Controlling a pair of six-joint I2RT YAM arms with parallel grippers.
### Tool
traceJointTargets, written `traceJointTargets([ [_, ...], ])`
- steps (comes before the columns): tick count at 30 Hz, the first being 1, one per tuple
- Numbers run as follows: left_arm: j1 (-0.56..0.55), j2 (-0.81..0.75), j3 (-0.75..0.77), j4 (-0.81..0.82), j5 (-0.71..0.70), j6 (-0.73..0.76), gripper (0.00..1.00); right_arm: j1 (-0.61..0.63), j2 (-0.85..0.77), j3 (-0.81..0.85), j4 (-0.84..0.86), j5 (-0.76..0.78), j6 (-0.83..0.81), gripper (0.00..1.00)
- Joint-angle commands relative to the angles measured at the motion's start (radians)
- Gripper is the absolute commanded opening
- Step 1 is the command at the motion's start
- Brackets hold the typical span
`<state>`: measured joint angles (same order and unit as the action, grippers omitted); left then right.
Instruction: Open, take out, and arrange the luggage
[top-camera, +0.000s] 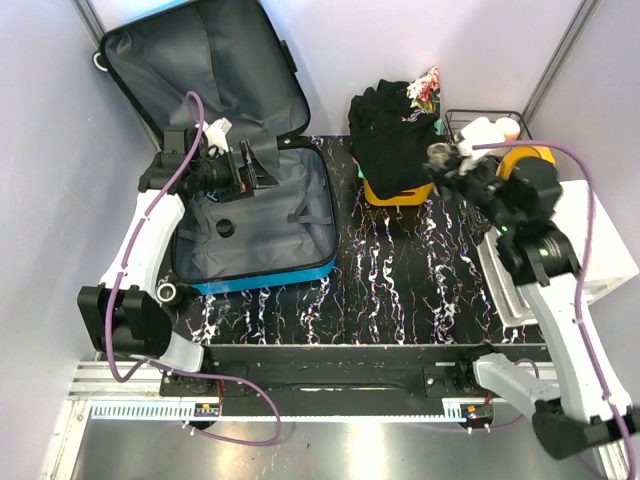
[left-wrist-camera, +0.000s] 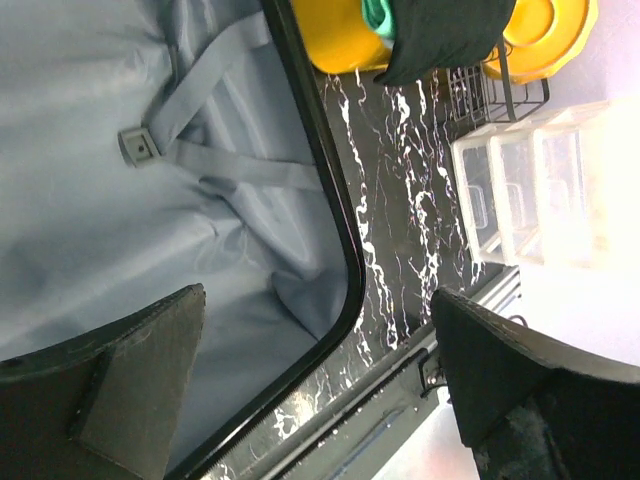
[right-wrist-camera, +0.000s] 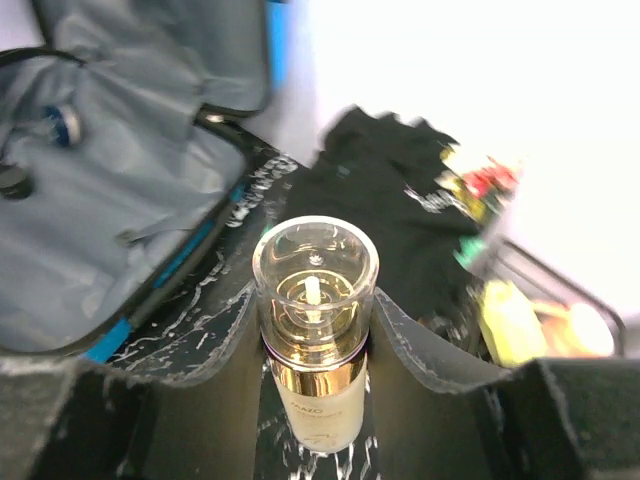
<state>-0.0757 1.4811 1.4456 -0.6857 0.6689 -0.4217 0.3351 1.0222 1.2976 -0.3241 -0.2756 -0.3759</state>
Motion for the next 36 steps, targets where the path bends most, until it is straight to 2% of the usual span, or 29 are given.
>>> traceJointTargets([
  [1, -0.024, -0.028, 0.007, 0.138, -0.048, 0.009, 0.99, -0.225, -0.126, 0.081, -0.165, 0.035, 0.231, 0.0],
  [4, -0.041, -0.019, 0.01, 0.159, -0.043, 0.0, 0.99, -0.329, -0.204, 0.065, -0.222, 0.093, 0.217, 0.0],
  [5, -0.047, -0.022, 0.009, 0.17, -0.042, -0.002, 0.99, -0.423, -0.229, 0.062, -0.23, 0.167, 0.215, 0.0],
  [7, -0.059, -0.025, 0.001, 0.193, -0.038, -0.005, 0.99, -0.508, -0.243, 0.057, -0.24, 0.271, 0.233, 0.0],
  [8, -0.061, -0.027, -0.004, 0.204, -0.034, -0.006, 0.99, -0.574, -0.254, 0.048, -0.234, 0.389, 0.23, 0.0],
  [9, -0.065, -0.024, -0.01, 0.21, -0.028, -0.017, 0.99, -0.608, -0.261, 0.036, -0.192, 0.438, 0.233, 0.0],
  [15, -0.076, 0.008, 0.016, 0.225, 0.011, -0.029, 0.99, -0.734, -0.26, -0.057, -0.02, 0.697, 0.213, 0.0],
  [19, -0.075, 0.027, 0.053, 0.222, 0.029, -0.022, 0.99, -0.745, -0.211, -0.113, 0.117, 0.853, 0.175, 0.0],
  [29, -0.073, 0.074, 0.111, 0.198, 0.034, -0.002, 0.99, -0.771, -0.051, -0.112, 0.244, 0.94, 0.241, 0.0],
  [36, -0.03, 0.076, 0.102, 0.19, 0.027, -0.005, 0.99, -0.797, -0.028, -0.156, 0.264, 0.935, 0.279, 0.0],
])
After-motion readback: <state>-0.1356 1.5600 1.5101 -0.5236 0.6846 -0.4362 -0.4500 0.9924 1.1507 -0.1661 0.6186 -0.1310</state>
